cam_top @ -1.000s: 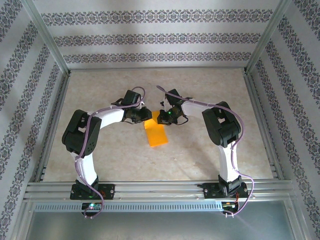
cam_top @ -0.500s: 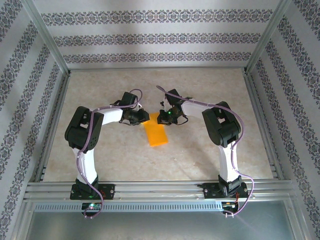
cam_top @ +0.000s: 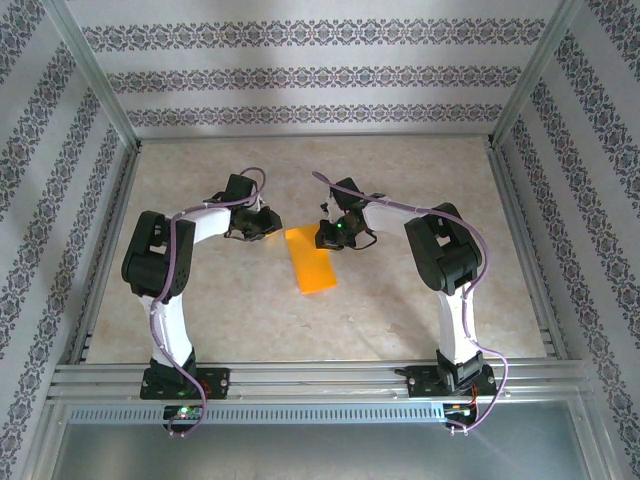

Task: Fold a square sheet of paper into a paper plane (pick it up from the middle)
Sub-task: First fold in half a square sheet of paper at the center of the table.

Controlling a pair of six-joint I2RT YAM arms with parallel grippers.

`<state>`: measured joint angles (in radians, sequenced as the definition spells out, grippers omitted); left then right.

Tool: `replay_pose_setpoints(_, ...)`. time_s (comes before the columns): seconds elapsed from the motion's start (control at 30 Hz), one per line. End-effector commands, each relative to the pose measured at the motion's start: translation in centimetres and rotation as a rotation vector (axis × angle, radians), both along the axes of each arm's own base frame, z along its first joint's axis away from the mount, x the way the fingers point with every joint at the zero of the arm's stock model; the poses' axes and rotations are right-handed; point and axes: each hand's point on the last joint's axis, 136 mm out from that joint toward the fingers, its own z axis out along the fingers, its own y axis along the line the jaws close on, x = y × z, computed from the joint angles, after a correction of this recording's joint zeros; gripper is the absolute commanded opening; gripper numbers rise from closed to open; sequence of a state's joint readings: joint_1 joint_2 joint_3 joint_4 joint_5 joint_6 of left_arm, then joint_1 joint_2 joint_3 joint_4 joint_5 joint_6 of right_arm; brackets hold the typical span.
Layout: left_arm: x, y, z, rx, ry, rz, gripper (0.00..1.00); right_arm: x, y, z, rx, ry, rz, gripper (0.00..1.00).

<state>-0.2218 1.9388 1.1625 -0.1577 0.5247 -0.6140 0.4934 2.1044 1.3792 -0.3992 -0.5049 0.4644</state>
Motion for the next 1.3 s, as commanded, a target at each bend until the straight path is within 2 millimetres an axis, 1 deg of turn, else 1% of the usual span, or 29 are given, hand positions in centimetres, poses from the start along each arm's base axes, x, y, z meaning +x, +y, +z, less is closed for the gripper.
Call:
replay_pose_setpoints(0.0, -0.8, -2.4, 3.9, -0.104, -0.065, -0.019, 0.21, -2.9, -4.9, -5.0, -0.237, 0.136, -0.036, 0.09)
replay_pose_setpoints(0.03, -1.0, -2.8, 3.9, -0.111, -0.064, -0.017, 0.21, -2.9, -4.9, -5.0, -0.237, 0.136, -0.036, 0.09)
replay_pose_setpoints(0.1, -1.3, -3.8, 3.5, -0.131, -0.049, -0.029, 0.21, -3.0, -4.9, -5.2, -0.237, 0.143, -0.035, 0.09)
replay_pose_setpoints(0.27, -1.2, -5.7, 1.6, -0.129, 0.003, -0.066, 0.21, -3.3, -4.9, -5.4, -0.242, 0.152, -0.032, 0.09)
replay_pose_setpoints(0.4, -0.8, -5.9, 0.3, -0.11, 0.033, -0.069, 0.21, -3.3, -4.9, -5.4, -0.243, 0.152, -0.033, 0.09)
replay_pose_setpoints(0.47, -0.8, -5.5, -0.3, -0.077, 0.046, -0.063, 0.21, -3.3, -4.9, -5.4, -0.244, 0.152, -0.032, 0.09)
replay_pose_setpoints(0.57, -0.7, -4.0, -1.7, -0.021, 0.075, -0.039, 0.21, -3.4, -4.9, -5.5, -0.246, 0.153, -0.031, 0.09)
replay_pose_setpoints(0.7, -0.7, -1.2, -3.2, 0.029, 0.105, -0.004, 0.21, -3.4, -4.9, -5.4, -0.242, 0.155, -0.031, 0.09)
replay_pose_setpoints(0.77, -0.6, 0.0, -3.5, 0.048, 0.114, 0.013, 0.21, -3.3, -4.9, -5.3, -0.238, 0.15, -0.032, 0.09)
replay_pose_setpoints(0.87, -0.3, 1.4, -3.1, 0.05, 0.11, 0.038, 0.21, -3.2, -4.7, -5.1, -0.235, 0.144, -0.031, 0.09)
replay_pose_setpoints(0.97, 0.1, 1.6, -1.4, 0.044, 0.08, 0.034, 0.21, -2.9, -4.6, -4.8, -0.231, 0.136, -0.026, 0.09)
replay_pose_setpoints(1.07, -0.1, -0.1, 1.2, -0.032, 0.031, -0.003, 0.21, -2.6, -4.3, -4.3, -0.217, 0.12, -0.003, 0.09)
replay_pose_setpoints(1.13, -0.8, -1.8, 2.4, -0.074, 0.005, -0.042, 0.21, -2.4, -3.6, -3.6, -0.183, 0.104, 0.035, 0.09)
replay_pose_setpoints(1.2, -1.7, -3.6, 2.8, -0.119, 0.004, -0.078, 0.21, -2.2, -3.1, -2.8, -0.155, 0.08, 0.071, 0.09)
replay_pose_setpoints(1.27, -2.7, -4.8, 2.3, -0.145, 0.03, -0.103, 0.21, -2.0, -2.7, -2.1, -0.13, 0.065, 0.099, 0.09)
